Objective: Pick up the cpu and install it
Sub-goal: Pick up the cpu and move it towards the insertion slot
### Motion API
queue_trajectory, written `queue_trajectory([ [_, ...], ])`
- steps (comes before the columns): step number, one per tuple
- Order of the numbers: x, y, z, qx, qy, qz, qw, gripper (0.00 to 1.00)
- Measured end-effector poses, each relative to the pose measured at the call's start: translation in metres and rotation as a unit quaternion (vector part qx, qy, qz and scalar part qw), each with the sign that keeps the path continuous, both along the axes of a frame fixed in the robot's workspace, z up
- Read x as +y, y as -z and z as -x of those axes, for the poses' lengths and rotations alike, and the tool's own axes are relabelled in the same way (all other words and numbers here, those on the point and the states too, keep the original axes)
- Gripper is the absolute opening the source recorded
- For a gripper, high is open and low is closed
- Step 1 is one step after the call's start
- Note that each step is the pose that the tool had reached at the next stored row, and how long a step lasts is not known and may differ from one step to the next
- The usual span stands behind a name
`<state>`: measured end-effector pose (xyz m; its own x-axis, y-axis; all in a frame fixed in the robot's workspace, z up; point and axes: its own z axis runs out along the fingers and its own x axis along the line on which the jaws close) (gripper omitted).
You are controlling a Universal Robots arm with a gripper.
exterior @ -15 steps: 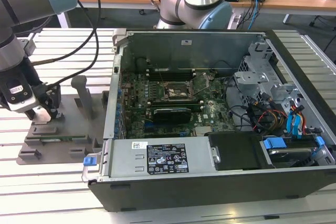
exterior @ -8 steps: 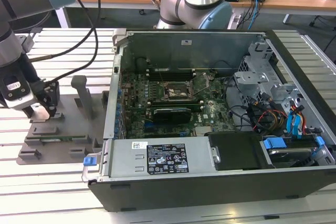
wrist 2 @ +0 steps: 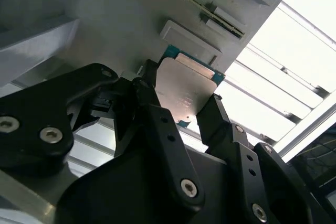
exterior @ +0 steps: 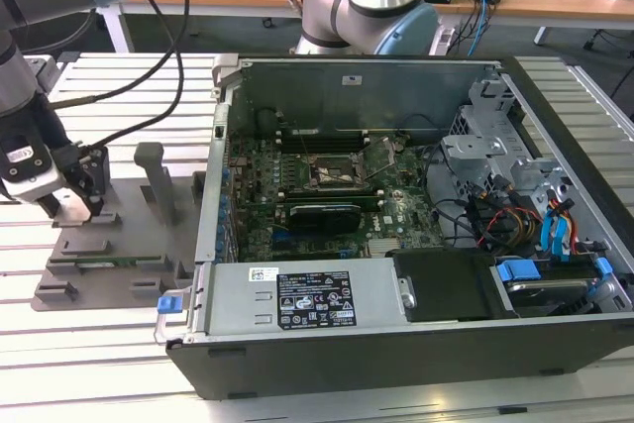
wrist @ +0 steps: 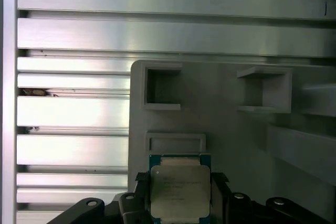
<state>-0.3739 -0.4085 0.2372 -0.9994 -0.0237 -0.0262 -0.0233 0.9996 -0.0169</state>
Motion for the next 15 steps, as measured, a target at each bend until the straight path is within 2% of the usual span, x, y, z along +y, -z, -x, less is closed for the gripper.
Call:
queue_trajectory([
  [15, 0.0000, -0.0162, 0.0000, 0.0001, 0.000, 0.0000, 1.0000, 0.55],
])
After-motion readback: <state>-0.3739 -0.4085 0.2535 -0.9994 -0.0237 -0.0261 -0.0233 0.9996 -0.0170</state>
